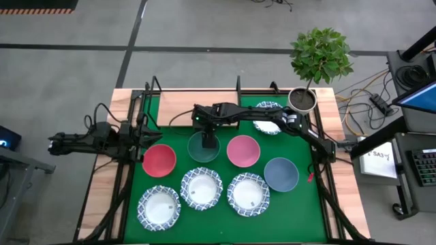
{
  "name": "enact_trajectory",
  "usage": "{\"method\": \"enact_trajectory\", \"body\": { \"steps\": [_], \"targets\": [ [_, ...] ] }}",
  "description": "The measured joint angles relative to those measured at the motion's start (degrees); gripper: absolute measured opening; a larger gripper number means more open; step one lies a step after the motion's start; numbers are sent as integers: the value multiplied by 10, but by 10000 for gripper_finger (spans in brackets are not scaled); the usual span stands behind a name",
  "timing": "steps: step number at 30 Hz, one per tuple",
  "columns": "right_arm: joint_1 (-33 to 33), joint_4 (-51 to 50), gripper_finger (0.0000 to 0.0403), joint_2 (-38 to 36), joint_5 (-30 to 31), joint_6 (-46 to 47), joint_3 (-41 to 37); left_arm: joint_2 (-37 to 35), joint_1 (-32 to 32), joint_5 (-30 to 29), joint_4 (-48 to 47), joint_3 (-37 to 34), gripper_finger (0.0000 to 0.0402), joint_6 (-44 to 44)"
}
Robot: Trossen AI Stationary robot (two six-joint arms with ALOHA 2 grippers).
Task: Place and stack bowls onto a shelf
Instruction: Put the green bowl on the shelf
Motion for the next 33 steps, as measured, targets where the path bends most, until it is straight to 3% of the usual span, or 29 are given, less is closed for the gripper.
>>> {"method": "enact_trajectory", "body": {
  "steps": [7,15,21,33],
  "targets": [
    [1,23,166,0,-4,2,-21,0,0,0,-1,0,40,0],
    [0,23,24,0,-4,15,-20,0,0,0,-1,0,40,0],
    [-1,11,11,-2,-6,32,-5,0,0,0,0,0,40,0],
    [-29,-17,9,-6,-5,79,120,0,0,0,1,0,40,0]
  ]
}}
